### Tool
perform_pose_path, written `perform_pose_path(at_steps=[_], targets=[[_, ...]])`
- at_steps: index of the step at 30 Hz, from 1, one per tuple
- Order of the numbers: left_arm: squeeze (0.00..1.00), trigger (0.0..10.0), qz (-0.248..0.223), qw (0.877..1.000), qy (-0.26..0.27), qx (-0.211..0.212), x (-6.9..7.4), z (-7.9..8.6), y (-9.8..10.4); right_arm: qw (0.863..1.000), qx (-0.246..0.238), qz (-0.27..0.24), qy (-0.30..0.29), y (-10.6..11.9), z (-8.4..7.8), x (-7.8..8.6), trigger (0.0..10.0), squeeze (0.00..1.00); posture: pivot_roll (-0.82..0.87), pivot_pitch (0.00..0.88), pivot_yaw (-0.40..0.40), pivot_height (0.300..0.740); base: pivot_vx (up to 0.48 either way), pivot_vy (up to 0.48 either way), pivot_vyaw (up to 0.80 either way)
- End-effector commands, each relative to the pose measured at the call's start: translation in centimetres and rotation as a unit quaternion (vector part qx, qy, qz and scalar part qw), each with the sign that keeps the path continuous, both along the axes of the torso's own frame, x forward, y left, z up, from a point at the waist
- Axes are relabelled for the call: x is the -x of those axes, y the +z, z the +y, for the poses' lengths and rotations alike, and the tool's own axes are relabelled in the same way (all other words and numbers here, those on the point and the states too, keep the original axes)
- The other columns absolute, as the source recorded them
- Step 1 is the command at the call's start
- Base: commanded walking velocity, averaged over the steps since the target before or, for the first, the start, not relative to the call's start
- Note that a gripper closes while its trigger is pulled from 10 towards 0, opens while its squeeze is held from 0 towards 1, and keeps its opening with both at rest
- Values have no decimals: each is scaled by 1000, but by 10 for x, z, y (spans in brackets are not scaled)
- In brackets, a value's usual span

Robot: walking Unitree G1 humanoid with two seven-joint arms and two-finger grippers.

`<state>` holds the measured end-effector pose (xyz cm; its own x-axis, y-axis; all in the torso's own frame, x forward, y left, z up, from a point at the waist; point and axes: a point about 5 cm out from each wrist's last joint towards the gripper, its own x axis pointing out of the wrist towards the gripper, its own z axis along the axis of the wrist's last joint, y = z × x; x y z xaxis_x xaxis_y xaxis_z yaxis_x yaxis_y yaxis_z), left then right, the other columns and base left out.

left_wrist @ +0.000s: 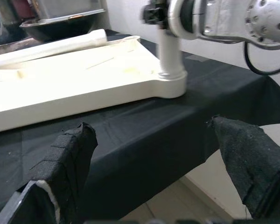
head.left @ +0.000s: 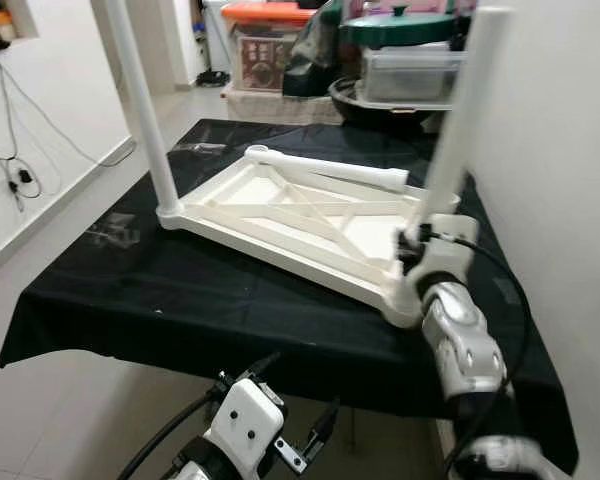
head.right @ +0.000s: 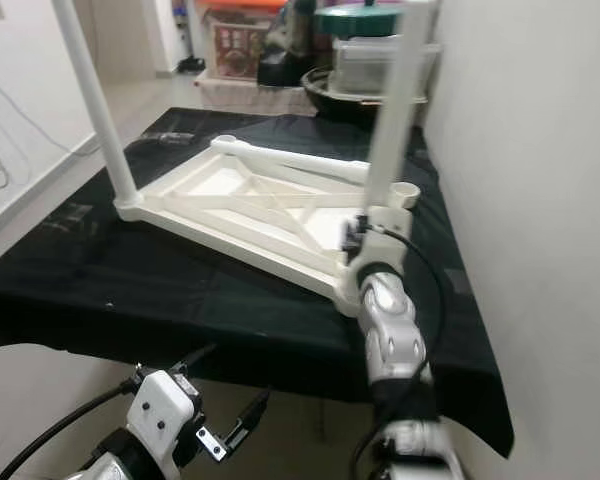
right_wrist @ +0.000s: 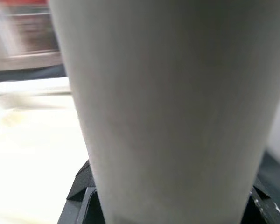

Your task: Building children table

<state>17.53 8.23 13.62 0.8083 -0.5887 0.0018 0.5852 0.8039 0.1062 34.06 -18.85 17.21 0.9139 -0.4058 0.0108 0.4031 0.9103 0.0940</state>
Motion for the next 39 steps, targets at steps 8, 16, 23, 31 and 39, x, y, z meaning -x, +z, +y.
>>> perform_pose_path(at_steps=[8, 16, 23, 31, 39], targets=[[0, 10000, 6, 1000, 0, -3, 0, 0, -2, 993, -73, 63, -71, -26, 13, 4, 10000, 0, 103, 77, -23, 740, 0, 0, 0], [0, 10000, 6, 1000, 1, -1, 0, 0, -2, 983, -49, -76, 159, 2, 34, -12, 10000, 0, 102, 81, -23, 740, 0, 0, 0], [0, 10000, 6, 1000, 1, -1, 0, 0, -2, 919, -82, -51, 383, -4, 28, -9, 10000, 0, 102, 76, -21, 740, 0, 0, 0], [0, 10000, 6, 1000, -1, -5, 1, 1, -3, 704, -68, 4, 707, -5, 37, 33, 10000, 0, 109, 65, -20, 740, 0, 0, 0], [0, 10000, 8, 1000, 1, -4, 2, 0, -4, 646, -63, -3, 760, 1, 51, 32, 10000, 0, 114, 55, -25, 740, 0, 0, 0]])
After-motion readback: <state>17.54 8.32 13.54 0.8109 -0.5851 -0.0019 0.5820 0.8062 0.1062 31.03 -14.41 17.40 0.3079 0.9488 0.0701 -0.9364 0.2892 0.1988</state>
